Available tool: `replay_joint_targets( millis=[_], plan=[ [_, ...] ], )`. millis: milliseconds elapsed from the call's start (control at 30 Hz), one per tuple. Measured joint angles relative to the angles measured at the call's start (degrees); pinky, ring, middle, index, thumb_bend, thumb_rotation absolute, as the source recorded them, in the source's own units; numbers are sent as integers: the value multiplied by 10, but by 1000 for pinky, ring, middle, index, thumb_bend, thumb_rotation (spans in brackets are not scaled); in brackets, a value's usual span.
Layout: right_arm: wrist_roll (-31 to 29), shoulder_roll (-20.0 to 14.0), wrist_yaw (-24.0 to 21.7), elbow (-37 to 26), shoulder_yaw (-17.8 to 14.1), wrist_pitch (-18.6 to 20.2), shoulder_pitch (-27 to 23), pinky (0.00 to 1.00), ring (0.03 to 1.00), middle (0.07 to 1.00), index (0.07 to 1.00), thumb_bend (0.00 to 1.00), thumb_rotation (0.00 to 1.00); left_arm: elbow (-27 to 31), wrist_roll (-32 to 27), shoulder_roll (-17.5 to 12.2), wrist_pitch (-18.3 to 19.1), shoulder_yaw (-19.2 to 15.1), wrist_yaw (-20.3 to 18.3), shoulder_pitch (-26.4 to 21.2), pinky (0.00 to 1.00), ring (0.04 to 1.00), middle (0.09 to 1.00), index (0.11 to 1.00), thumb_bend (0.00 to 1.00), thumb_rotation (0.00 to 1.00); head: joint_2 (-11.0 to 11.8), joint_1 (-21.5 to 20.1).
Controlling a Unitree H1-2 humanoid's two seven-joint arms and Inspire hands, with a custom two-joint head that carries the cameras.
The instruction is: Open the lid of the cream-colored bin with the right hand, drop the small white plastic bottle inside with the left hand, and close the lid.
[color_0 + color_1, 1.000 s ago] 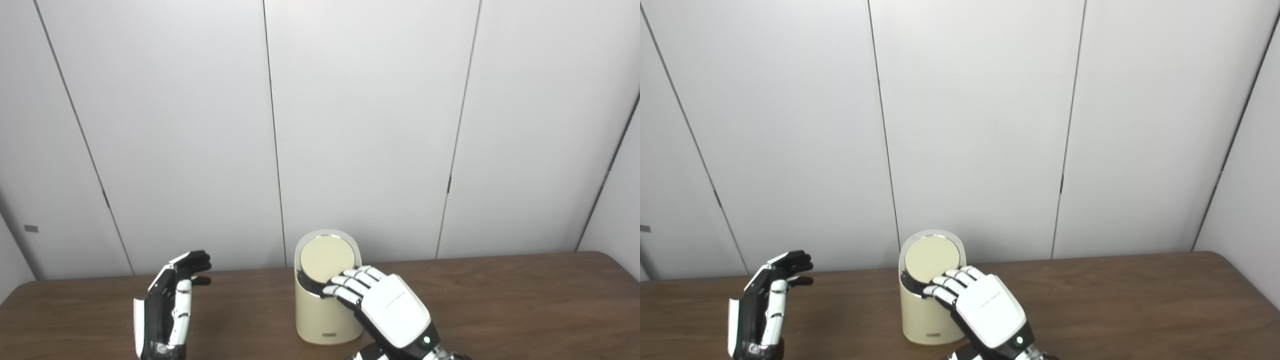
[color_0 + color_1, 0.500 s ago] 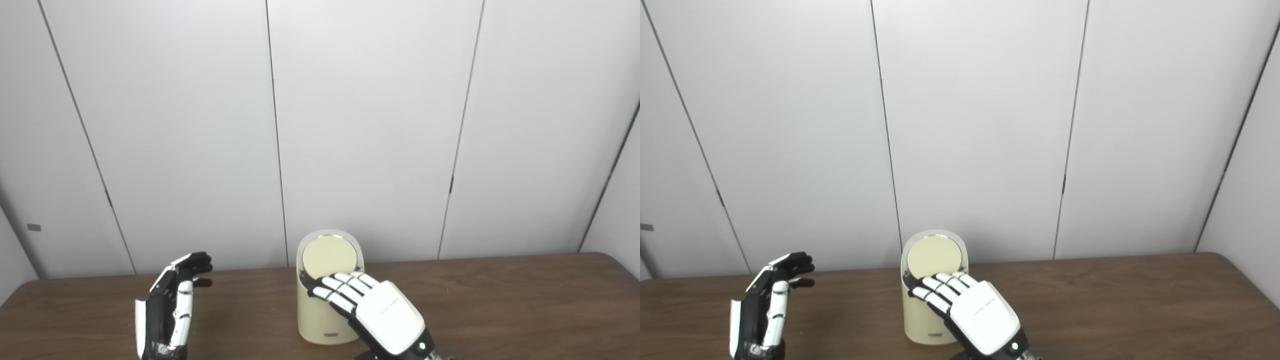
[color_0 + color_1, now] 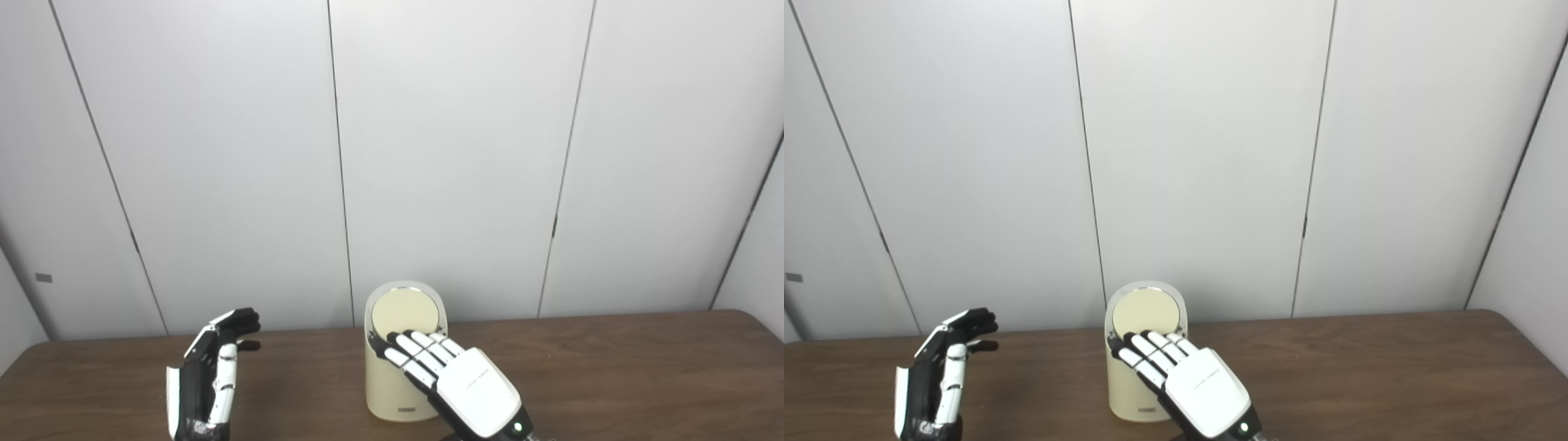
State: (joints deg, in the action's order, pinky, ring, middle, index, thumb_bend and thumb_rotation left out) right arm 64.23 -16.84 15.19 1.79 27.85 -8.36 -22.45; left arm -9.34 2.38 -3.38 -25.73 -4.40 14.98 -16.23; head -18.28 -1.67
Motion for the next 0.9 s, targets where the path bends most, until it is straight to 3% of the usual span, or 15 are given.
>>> replay_joint_targets(
  millis=[767, 833, 900],
  plan=[
    [1, 8, -13, 4, -11, -2, 4, 907, 997, 1000, 983, 866, 726, 0, 0, 0, 0, 2, 0, 0, 575, 674, 686, 675, 246, 730, 1, -1],
    [0, 11, -8, 5, -14, -4, 5, 835, 949, 961, 930, 880, 690, 0, 0, 0, 0, 2, 0, 0, 575, 675, 686, 676, 238, 730, 1, -1],
    [-1, 16, 27, 14, -19, -12, 6, 748, 872, 883, 851, 893, 649, 0, 0, 0, 0, 2, 0, 0, 577, 676, 686, 675, 244, 729, 2, -1]
  ],
)
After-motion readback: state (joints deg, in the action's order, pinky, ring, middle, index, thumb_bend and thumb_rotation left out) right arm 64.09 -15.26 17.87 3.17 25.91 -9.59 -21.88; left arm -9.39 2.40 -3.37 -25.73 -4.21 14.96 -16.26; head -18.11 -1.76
